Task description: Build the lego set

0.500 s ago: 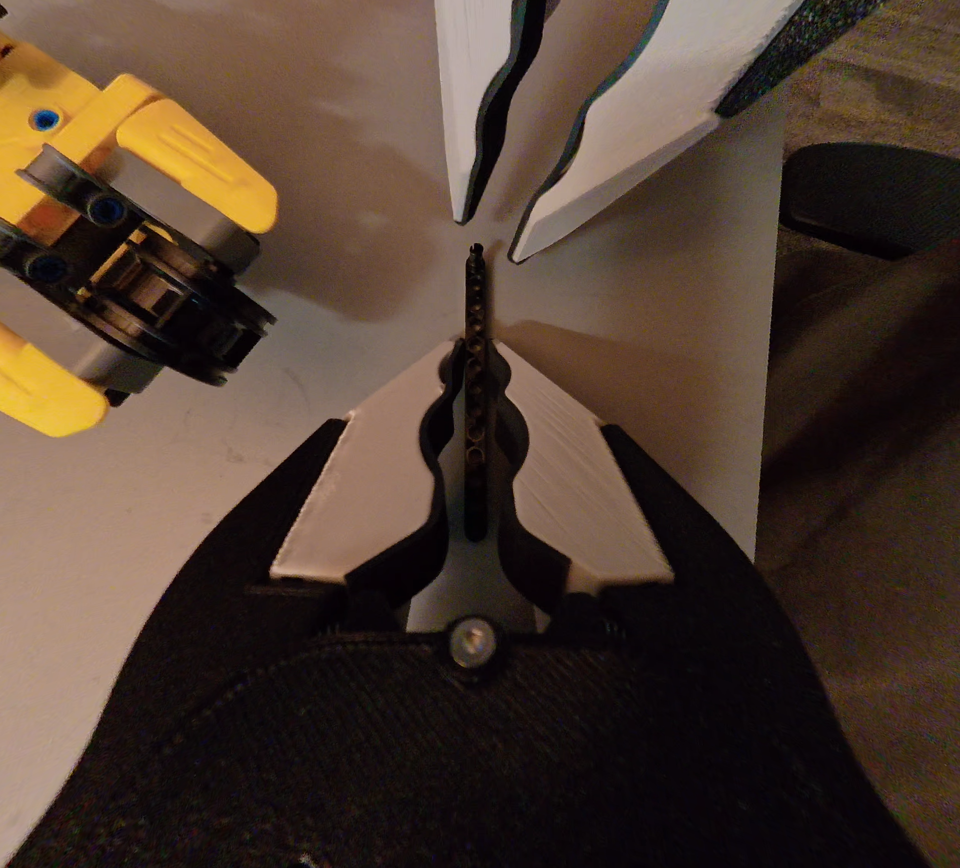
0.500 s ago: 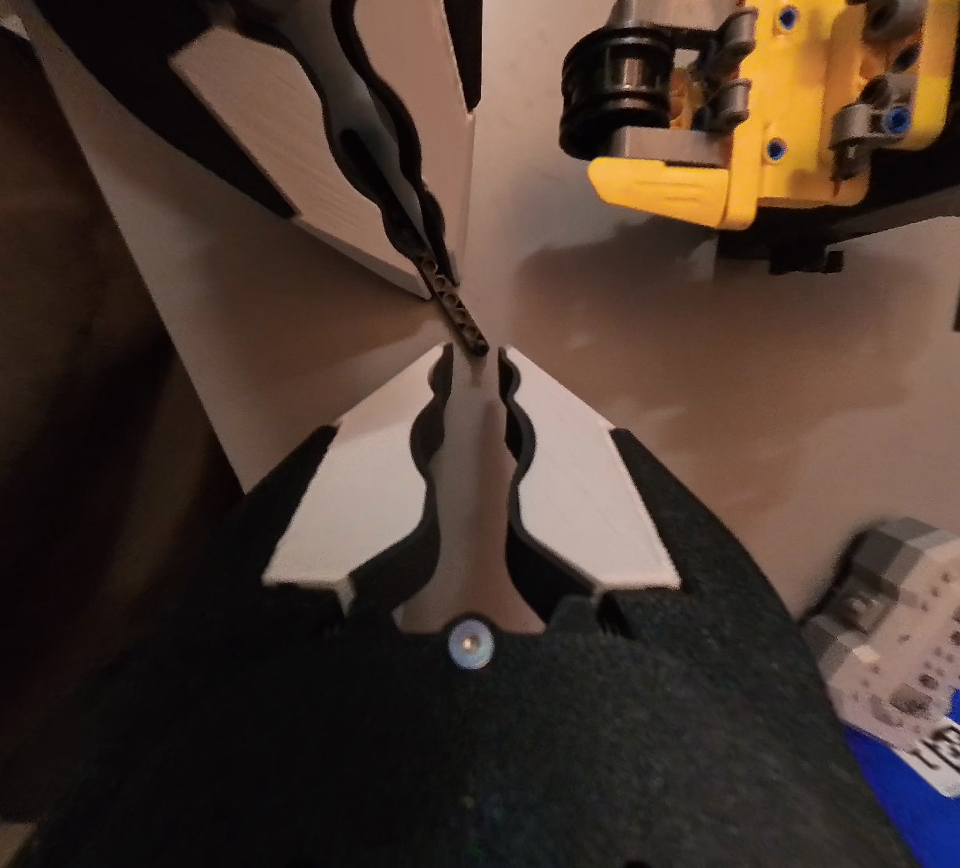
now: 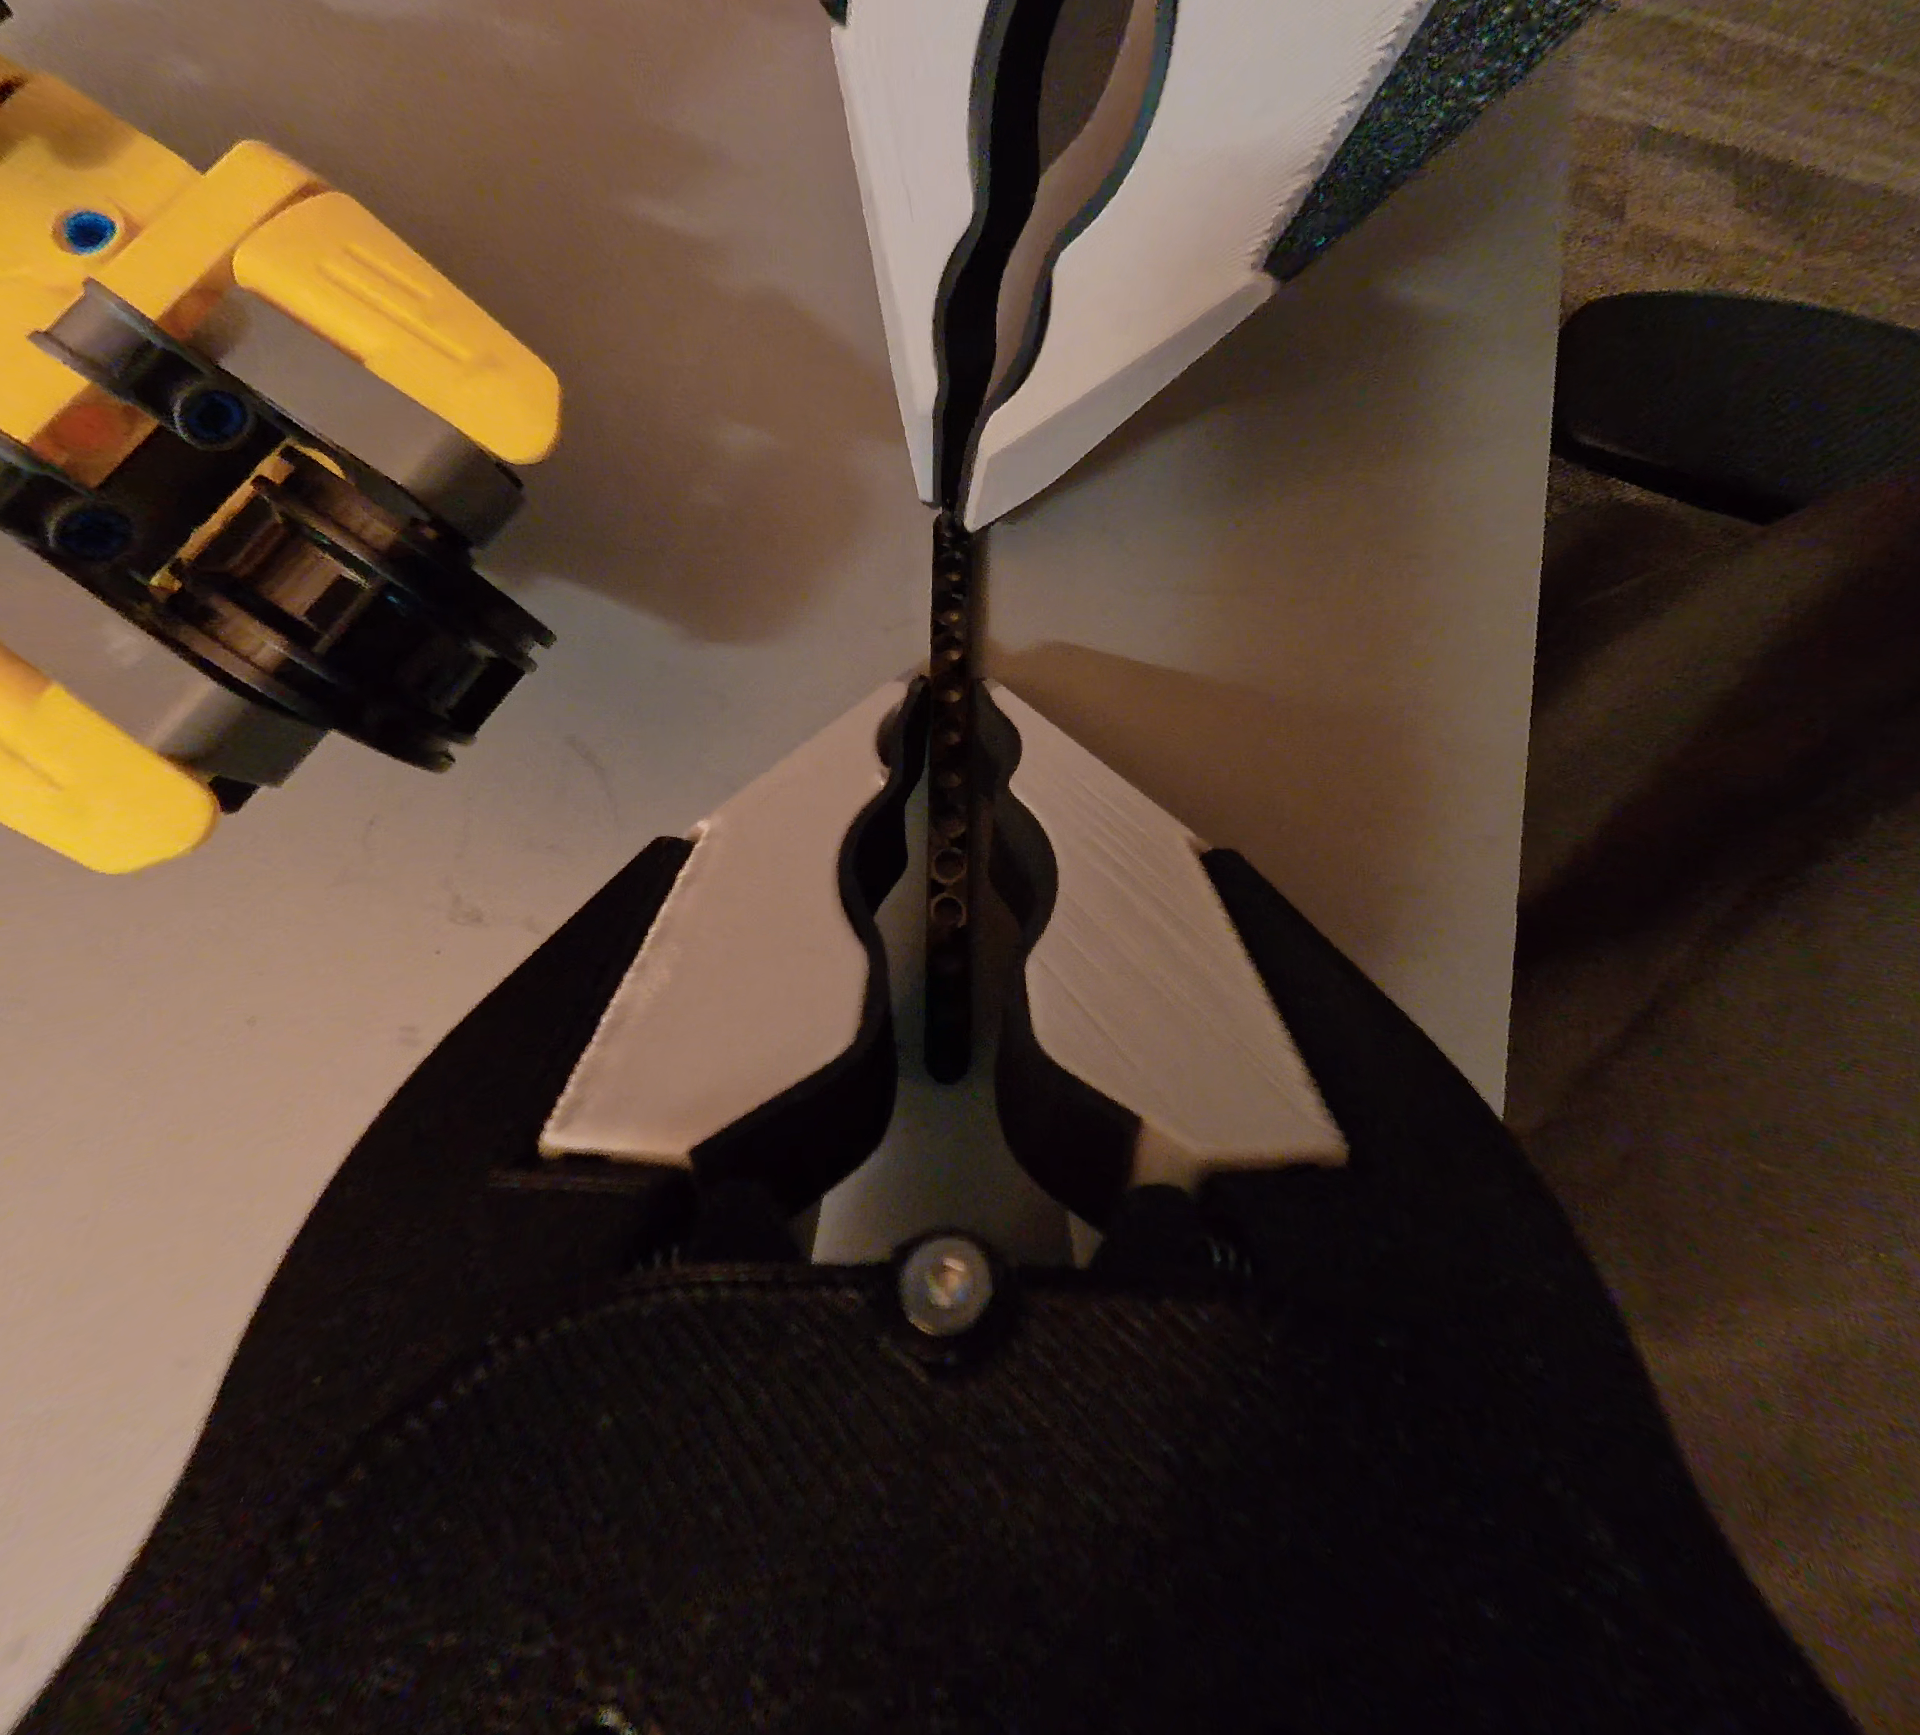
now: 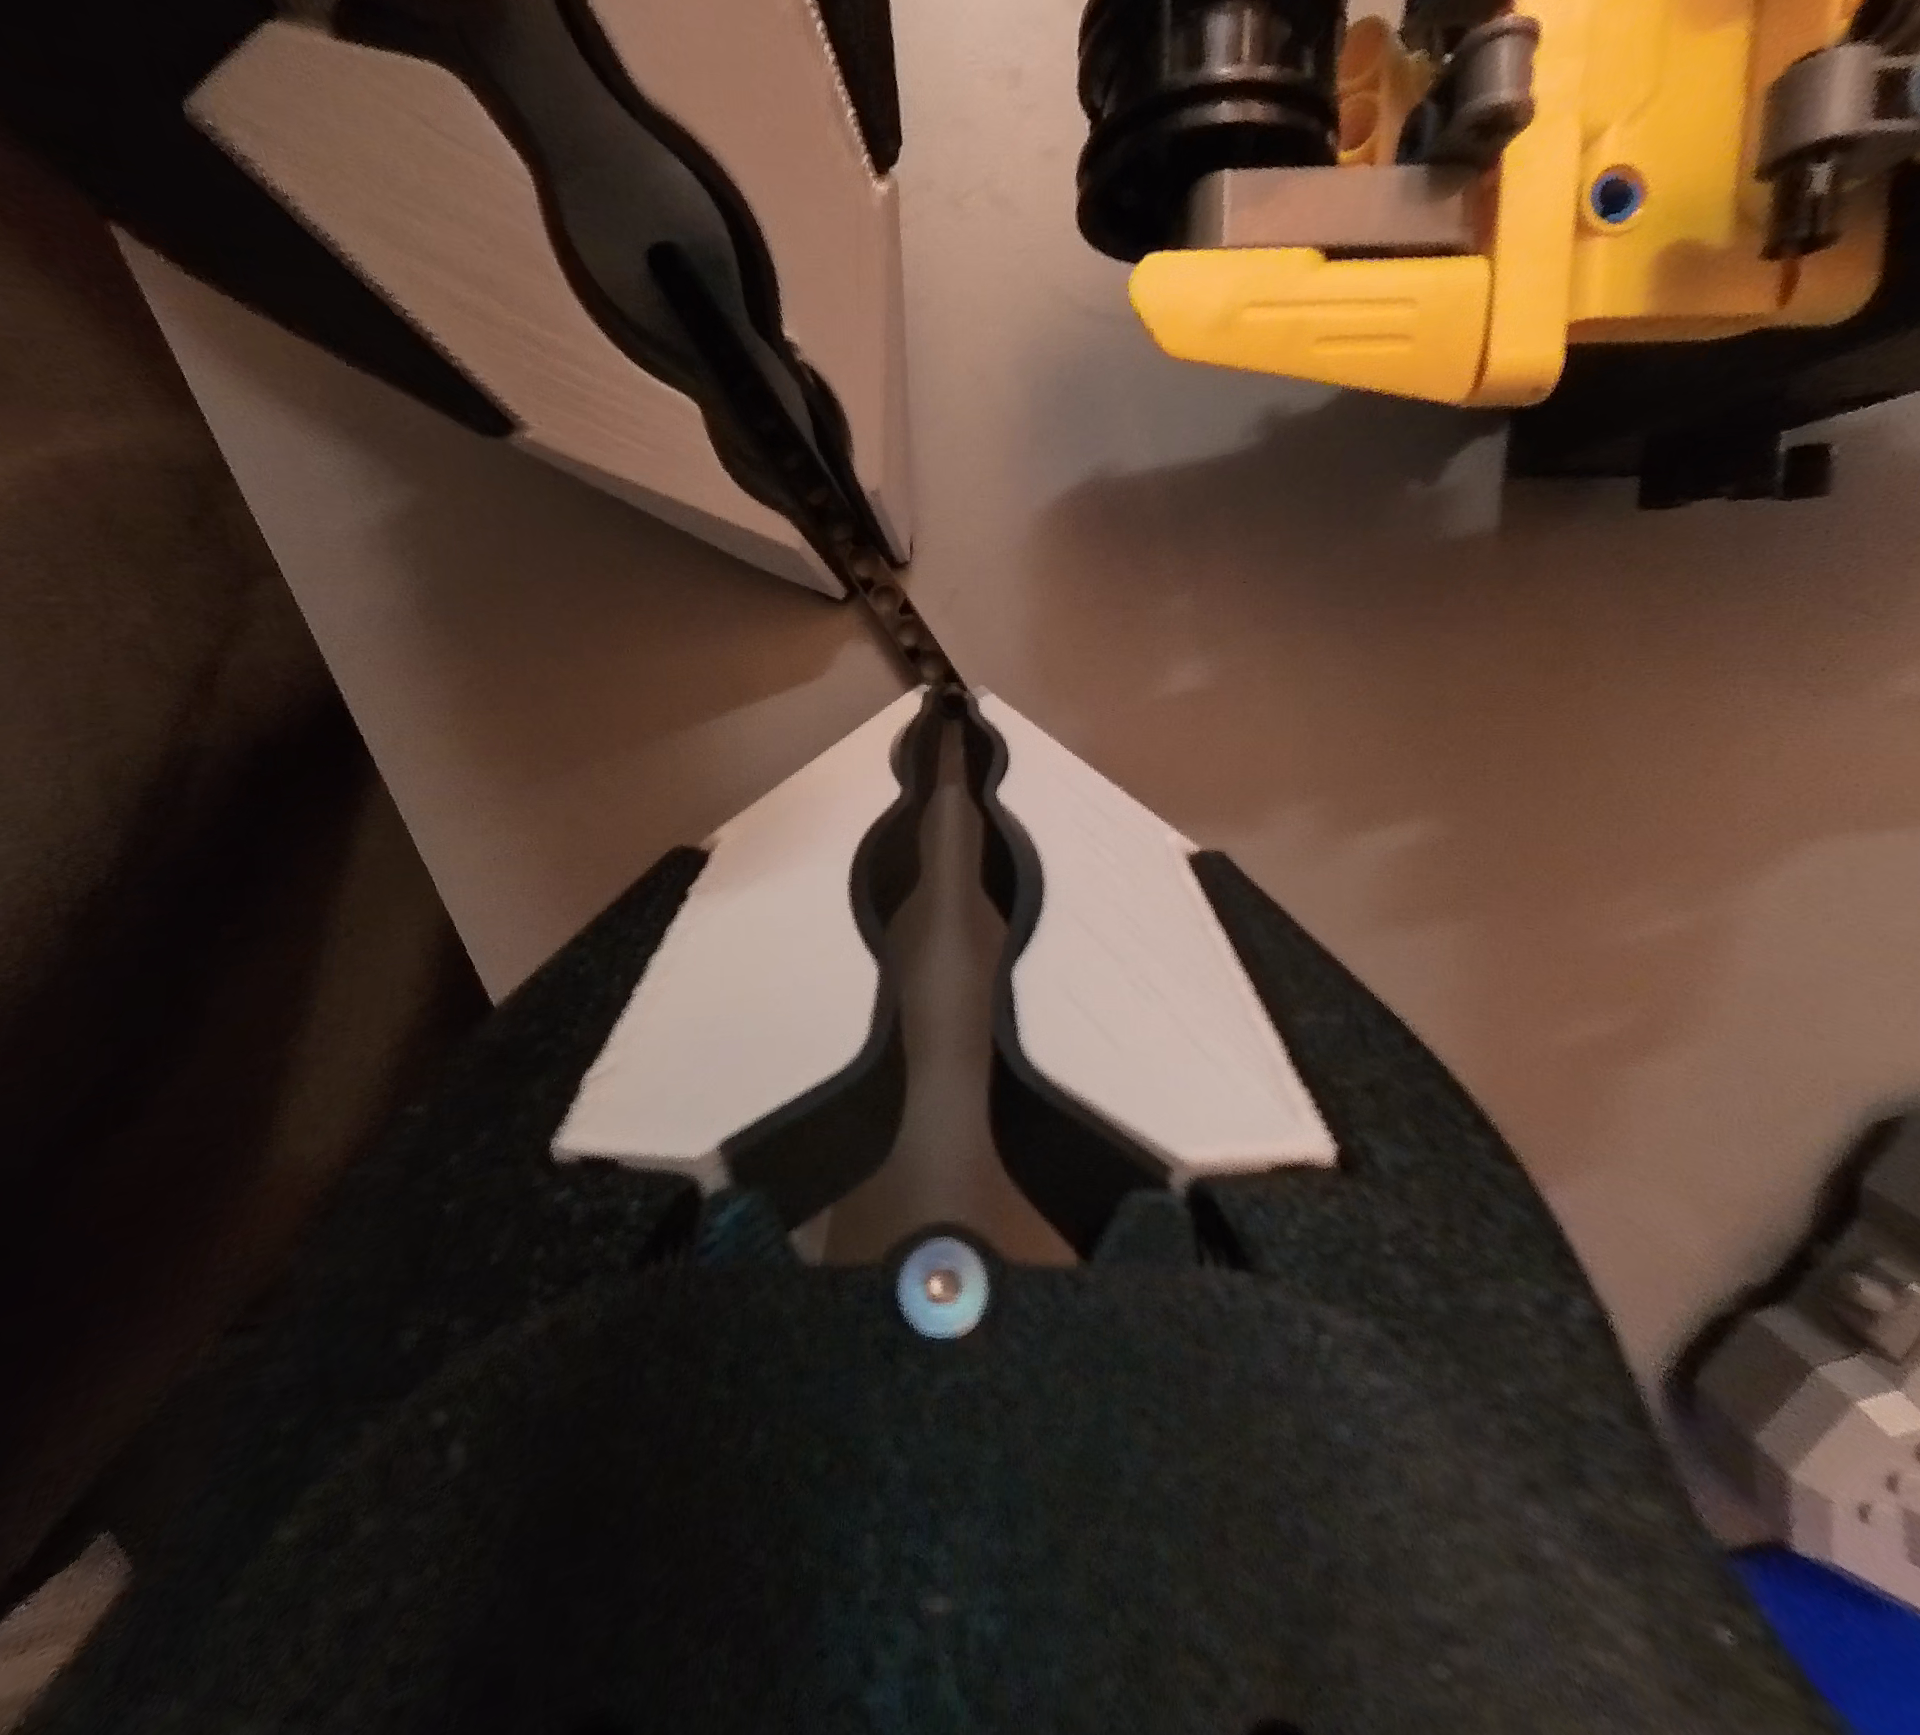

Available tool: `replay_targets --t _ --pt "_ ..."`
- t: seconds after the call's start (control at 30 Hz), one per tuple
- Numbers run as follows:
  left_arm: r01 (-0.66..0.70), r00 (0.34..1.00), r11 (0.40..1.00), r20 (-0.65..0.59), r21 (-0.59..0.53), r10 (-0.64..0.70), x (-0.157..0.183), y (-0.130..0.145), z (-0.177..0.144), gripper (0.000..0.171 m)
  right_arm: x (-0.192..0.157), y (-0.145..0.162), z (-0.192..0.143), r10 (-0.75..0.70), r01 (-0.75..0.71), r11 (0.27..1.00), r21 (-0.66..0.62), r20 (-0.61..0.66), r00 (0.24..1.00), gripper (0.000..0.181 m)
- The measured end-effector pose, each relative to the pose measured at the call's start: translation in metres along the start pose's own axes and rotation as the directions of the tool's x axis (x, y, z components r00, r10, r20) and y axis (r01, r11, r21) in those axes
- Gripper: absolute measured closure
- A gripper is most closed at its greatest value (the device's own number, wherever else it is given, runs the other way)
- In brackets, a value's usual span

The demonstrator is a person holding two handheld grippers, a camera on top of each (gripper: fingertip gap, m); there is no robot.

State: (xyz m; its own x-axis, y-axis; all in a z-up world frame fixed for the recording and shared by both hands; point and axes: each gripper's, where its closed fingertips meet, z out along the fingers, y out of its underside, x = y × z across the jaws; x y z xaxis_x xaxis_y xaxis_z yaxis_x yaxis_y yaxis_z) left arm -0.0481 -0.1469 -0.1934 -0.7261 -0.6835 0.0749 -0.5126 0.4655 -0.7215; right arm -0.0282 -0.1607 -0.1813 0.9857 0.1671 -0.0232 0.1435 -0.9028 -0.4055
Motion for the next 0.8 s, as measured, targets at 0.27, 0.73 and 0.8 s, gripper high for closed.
replay_targets --t 0.27,0.73,0.8 --pt "0.002 1.0 1.0 -0.002 0.0 -0.002 0.0 0.0 0.0 0.169 0.0 0.001 0.002 -0.014 0.014 1.0 -0.006 -0.016 1.0 0.179" --pt "0.01 1.0 1.0 -0.023 -0.002 -0.01 0.002 0.0 0.001 0.166 -0.007 0.006 -0.002 0.059 -0.054 0.996 0.074 -0.077 0.995 0.177" --pt "0.007 0.999 1.0 -0.041 0.001 -0.007 0.004 0.0 0.0 0.156 -0.01 0.008 -0.001 0.088 -0.084 0.992 0.093 -0.037 0.995 0.162"
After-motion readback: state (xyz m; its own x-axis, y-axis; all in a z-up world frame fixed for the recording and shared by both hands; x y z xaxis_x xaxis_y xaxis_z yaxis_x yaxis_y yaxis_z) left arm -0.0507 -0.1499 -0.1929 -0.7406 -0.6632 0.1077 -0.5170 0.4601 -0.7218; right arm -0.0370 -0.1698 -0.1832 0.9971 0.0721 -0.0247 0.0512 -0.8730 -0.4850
